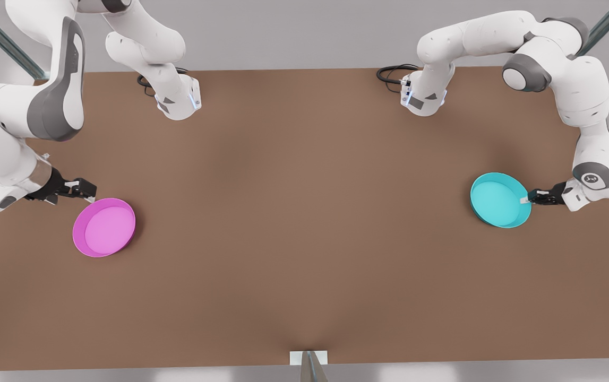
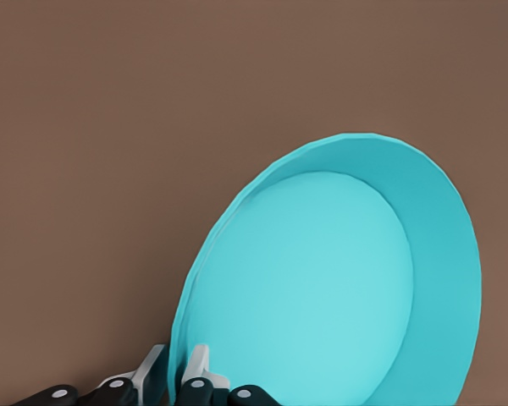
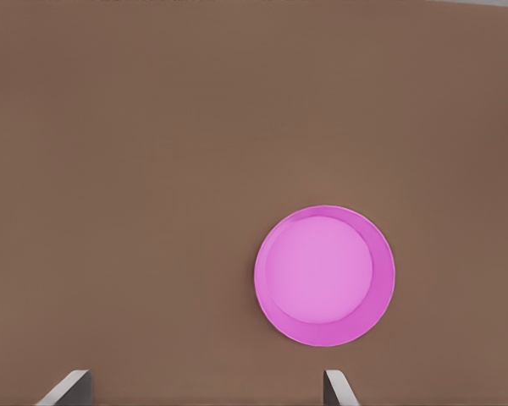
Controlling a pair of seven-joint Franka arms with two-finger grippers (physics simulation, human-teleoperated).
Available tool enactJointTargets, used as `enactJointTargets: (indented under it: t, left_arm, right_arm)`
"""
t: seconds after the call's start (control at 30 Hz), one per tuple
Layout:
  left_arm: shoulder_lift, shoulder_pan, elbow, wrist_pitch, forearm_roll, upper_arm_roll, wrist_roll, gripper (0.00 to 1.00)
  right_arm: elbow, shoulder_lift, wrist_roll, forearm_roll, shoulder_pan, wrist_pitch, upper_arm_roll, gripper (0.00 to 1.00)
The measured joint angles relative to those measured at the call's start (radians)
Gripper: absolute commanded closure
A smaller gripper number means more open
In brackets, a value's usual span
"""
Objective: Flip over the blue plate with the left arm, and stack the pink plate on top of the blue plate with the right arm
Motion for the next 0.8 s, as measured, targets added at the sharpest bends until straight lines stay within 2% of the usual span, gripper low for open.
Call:
enactJointTargets:
  t: [0.03,0.6,0.8]
  left_arm:
    - [0.000,-0.001,0.000,0.001,0.000,0.000,0.000,0.79]
    - [-0.074,-0.009,0.009,-0.057,0.031,-0.015,-0.137,0.79]
    - [-0.170,-0.019,0.024,-0.081,0.062,-0.123,-0.359,0.79]
  right_arm:
    - [-0.001,0.000,0.000,0.000,-0.001,0.000,0.000,0.00]
    - [0.005,0.008,0.001,0.000,0.001,0.001,0.000,0.00]
    - [0.004,0.014,0.001,0.002,-0.009,0.005,0.000,0.00]
